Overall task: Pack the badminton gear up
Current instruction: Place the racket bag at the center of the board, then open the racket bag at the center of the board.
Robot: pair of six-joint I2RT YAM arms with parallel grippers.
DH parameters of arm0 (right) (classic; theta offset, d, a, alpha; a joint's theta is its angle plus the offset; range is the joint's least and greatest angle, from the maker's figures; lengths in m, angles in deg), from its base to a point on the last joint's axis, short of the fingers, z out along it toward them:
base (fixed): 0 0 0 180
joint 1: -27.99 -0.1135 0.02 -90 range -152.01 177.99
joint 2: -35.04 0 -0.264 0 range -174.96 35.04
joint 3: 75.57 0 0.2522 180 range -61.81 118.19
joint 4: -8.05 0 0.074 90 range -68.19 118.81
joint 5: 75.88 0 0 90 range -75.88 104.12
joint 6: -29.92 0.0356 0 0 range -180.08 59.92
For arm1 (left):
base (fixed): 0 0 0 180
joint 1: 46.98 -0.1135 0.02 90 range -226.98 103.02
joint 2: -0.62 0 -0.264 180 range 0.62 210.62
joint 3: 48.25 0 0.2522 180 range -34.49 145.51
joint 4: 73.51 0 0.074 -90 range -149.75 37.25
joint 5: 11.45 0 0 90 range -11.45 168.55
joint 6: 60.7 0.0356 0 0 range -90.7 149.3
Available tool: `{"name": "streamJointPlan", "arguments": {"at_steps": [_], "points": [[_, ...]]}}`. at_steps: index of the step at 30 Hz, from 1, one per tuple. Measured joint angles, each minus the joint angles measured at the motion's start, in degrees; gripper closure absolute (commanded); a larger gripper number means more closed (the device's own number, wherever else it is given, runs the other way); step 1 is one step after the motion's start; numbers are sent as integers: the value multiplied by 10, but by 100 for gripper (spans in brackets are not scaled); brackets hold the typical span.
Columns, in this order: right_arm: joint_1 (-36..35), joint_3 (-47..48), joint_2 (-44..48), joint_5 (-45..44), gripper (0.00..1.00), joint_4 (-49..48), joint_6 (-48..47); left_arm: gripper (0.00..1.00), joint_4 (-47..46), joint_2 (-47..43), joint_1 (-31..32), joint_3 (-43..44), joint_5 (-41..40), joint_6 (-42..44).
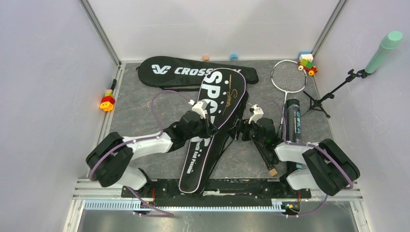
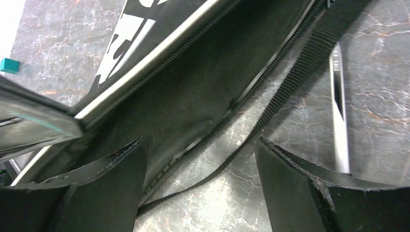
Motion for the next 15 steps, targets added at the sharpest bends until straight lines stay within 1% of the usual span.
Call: {"name": "streamJointPlan", "arguments": {"at_steps": [3, 7, 9, 10, 11, 12, 15], "points": [[-9, 11, -23, -4, 15, -12, 8, 98, -41, -45, 0, -33, -2, -31], [-16, 15, -60, -14, 15, -42, 28, 98, -90, -73, 0, -71, 2, -64], [-19, 22, -86, -14, 17, -61, 41, 98, -114, -78, 0, -86, 4, -77], [-21, 28, -97, -15, 20, -71, 46, 98, -130, -80, 0, -96, 8, -84], [-23, 33, -108, -15, 30, -77, 50, 98, -148, -84, 0, -109, 13, -91], [-25, 40, -121, -17, 44, -86, 53, 98, -158, -87, 0, -117, 15, -96], [-28, 48, -150, -25, 99, -118, 56, 98, -180, -105, 0, -141, 17, -105]]}}
